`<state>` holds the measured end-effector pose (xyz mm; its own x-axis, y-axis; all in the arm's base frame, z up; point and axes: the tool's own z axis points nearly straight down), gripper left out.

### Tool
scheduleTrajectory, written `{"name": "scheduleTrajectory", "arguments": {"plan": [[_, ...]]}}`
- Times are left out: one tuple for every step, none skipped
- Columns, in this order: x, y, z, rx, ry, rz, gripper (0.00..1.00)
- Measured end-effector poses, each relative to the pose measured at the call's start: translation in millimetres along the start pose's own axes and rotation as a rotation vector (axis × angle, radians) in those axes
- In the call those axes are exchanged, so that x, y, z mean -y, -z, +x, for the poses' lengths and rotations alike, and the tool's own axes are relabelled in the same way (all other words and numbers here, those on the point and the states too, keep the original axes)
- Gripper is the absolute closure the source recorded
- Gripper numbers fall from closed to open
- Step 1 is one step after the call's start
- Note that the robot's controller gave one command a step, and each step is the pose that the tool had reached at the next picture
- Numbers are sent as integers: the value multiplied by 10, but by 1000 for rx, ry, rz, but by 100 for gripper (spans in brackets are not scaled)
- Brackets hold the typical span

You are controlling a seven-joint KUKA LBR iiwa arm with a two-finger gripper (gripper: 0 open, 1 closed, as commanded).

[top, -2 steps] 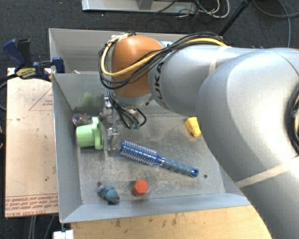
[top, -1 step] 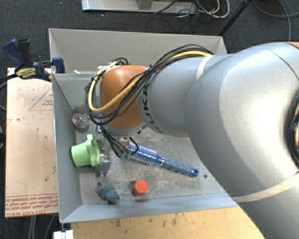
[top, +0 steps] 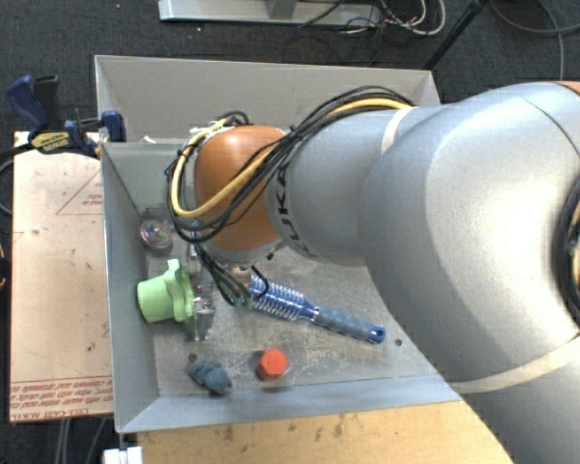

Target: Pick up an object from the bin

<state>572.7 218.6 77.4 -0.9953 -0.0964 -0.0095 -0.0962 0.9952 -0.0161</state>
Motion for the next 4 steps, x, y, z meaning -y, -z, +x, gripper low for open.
{"name": "scheduleTrajectory", "arguments": {"plan": [[-16,640,169,4,904,-20,100],[214,625,796,-5,727,-21,100],[211,627,788,-3,726,-21,0],[316,24,922,11,1022,-18,0]]}}
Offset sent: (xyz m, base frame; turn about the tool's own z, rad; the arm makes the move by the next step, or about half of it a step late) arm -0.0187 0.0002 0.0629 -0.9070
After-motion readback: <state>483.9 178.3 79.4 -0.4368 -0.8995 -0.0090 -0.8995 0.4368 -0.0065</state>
